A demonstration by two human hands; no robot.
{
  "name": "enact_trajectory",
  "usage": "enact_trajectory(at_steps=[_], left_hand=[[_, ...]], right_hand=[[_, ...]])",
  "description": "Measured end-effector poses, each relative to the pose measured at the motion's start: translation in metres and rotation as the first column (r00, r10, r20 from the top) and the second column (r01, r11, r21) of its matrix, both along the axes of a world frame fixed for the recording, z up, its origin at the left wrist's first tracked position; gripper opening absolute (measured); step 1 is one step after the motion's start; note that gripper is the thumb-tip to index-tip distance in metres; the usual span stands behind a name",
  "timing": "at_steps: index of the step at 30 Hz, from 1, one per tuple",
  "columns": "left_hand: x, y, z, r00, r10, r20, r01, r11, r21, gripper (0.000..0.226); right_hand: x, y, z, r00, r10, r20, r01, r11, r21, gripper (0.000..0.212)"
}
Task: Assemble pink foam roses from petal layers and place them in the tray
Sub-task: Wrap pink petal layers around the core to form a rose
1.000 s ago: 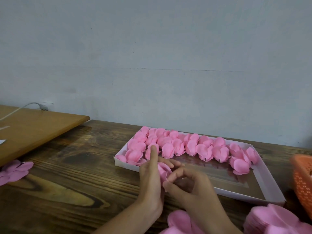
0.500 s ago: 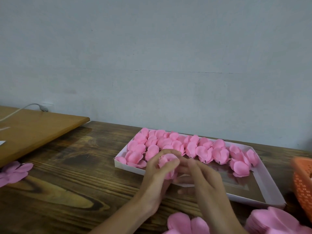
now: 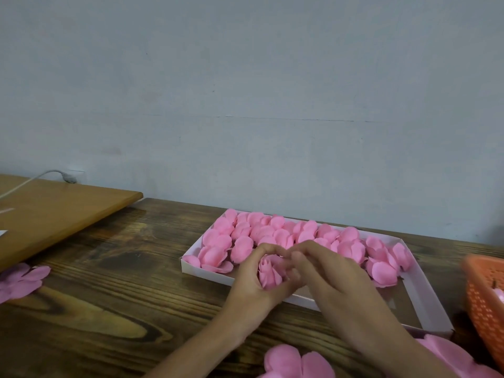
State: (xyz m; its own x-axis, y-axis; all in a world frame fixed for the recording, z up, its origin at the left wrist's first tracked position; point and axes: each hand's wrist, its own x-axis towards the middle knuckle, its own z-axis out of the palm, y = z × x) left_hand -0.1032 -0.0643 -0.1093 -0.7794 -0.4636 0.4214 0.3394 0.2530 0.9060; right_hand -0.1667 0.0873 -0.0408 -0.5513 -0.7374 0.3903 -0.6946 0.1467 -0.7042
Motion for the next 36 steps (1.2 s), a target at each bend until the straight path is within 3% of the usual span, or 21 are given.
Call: enact_trajectory(at_steps=[2, 5, 17, 24, 27, 31, 33, 36], left_hand=[[0.0, -0.001, 0.0, 1.0, -0.006, -0.006, 0.006, 1.0, 0.015, 0.042], [0.0, -0.002, -0.001, 0.999, -0.034, -0.029, 0.033, 0.999, -0.014, 0.03], [0.003, 0.008, 0.0, 0.989, -0.145, 0.04, 0.144, 0.989, 0.025, 0.026], [0.002, 0.006, 0.0, 0.991, -0.116, 0.074, 0.109, 0.99, 0.094, 0.026], [0.004, 0.006, 0.003, 0.991, -0.111, 0.078, 0.099, 0.985, 0.145, 0.024], [0.004, 0.002, 0.01, 0.996, -0.085, -0.023, 0.086, 0.899, 0.428, 0.025], [0.004, -0.003, 0.012, 0.997, -0.055, -0.061, 0.081, 0.813, 0.576, 0.03], [0.003, -0.004, 0.013, 0.994, -0.04, -0.099, 0.098, 0.71, 0.697, 0.035]], right_hand=[[-0.004, 0.002, -0.001, 0.967, 0.007, -0.253, -0.002, 1.0, 0.021, 0.022], [-0.01, 0.002, -0.006, 0.897, 0.052, -0.44, -0.02, 0.997, 0.076, 0.027], [-0.02, -0.002, -0.013, 0.855, 0.081, -0.512, -0.032, 0.994, 0.104, 0.023], [-0.02, -0.003, -0.016, 0.826, 0.107, -0.553, -0.041, 0.991, 0.131, 0.021], [-0.019, -0.004, -0.019, 0.861, 0.143, -0.488, -0.099, 0.988, 0.116, 0.021], [-0.008, -0.011, -0.032, 0.999, 0.005, -0.04, -0.013, 0.978, -0.21, 0.019], [-0.004, -0.016, -0.042, 0.994, -0.038, 0.106, 0.061, 0.973, -0.225, 0.025], [0.005, -0.021, -0.054, 0.982, -0.01, 0.188, 0.041, 0.986, -0.16, 0.031]])
